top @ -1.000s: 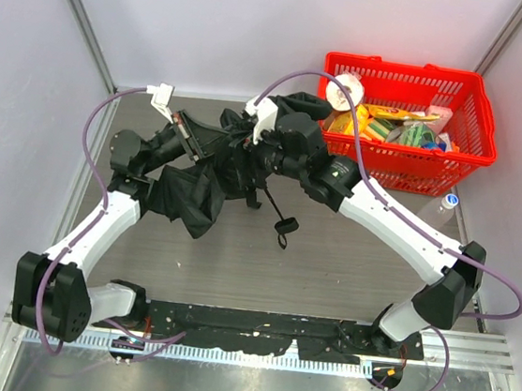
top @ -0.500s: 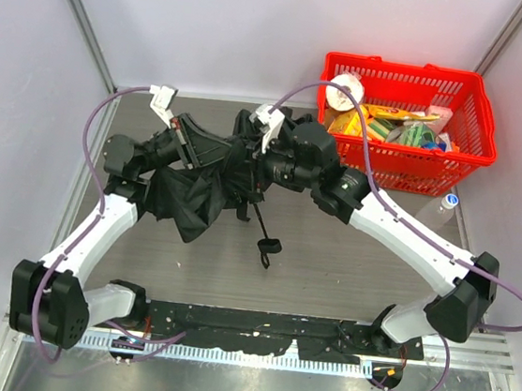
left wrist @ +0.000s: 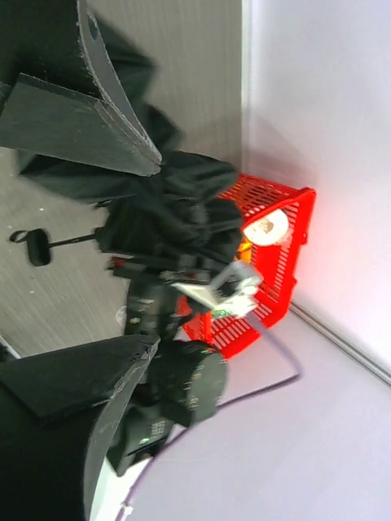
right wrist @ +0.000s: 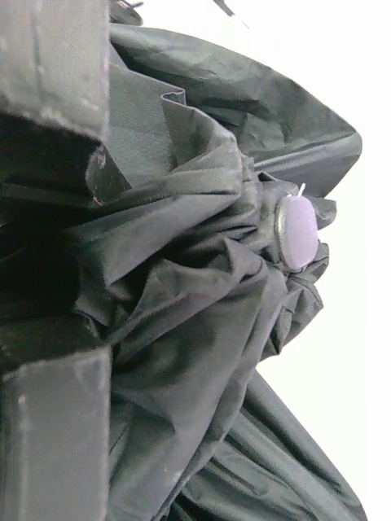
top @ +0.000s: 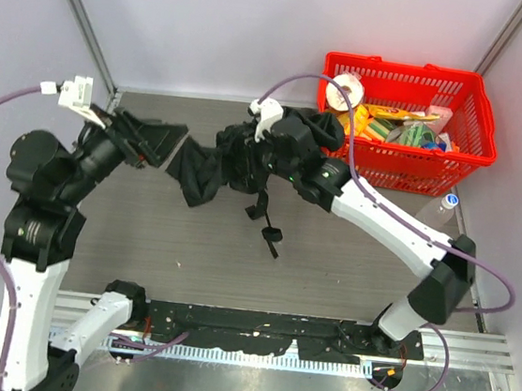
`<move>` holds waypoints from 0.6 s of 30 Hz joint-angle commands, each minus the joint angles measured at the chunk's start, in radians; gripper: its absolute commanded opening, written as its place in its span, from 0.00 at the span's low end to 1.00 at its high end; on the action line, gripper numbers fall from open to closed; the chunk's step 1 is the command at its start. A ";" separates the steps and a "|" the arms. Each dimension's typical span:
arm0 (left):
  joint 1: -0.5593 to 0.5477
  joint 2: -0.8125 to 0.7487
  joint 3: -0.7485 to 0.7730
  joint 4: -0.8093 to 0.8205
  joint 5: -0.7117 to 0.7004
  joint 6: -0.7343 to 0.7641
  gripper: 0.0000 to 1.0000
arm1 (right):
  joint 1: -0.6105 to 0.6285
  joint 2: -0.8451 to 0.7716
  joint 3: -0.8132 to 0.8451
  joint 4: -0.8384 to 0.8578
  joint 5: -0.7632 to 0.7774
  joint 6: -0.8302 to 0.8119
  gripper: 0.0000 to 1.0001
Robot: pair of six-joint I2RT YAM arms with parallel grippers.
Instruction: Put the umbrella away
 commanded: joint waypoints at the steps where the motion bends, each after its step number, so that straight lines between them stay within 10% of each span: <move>1: 0.000 -0.035 -0.099 -0.246 -0.067 0.072 0.83 | -0.008 0.103 0.242 -0.013 0.306 0.041 0.01; 15: -0.257 0.161 -0.149 -0.110 -0.219 0.227 0.88 | 0.003 0.178 0.399 -0.119 0.272 0.091 0.01; 18: -0.265 0.211 -0.127 -0.157 -0.318 0.262 0.75 | 0.001 0.145 0.380 -0.122 0.202 0.069 0.01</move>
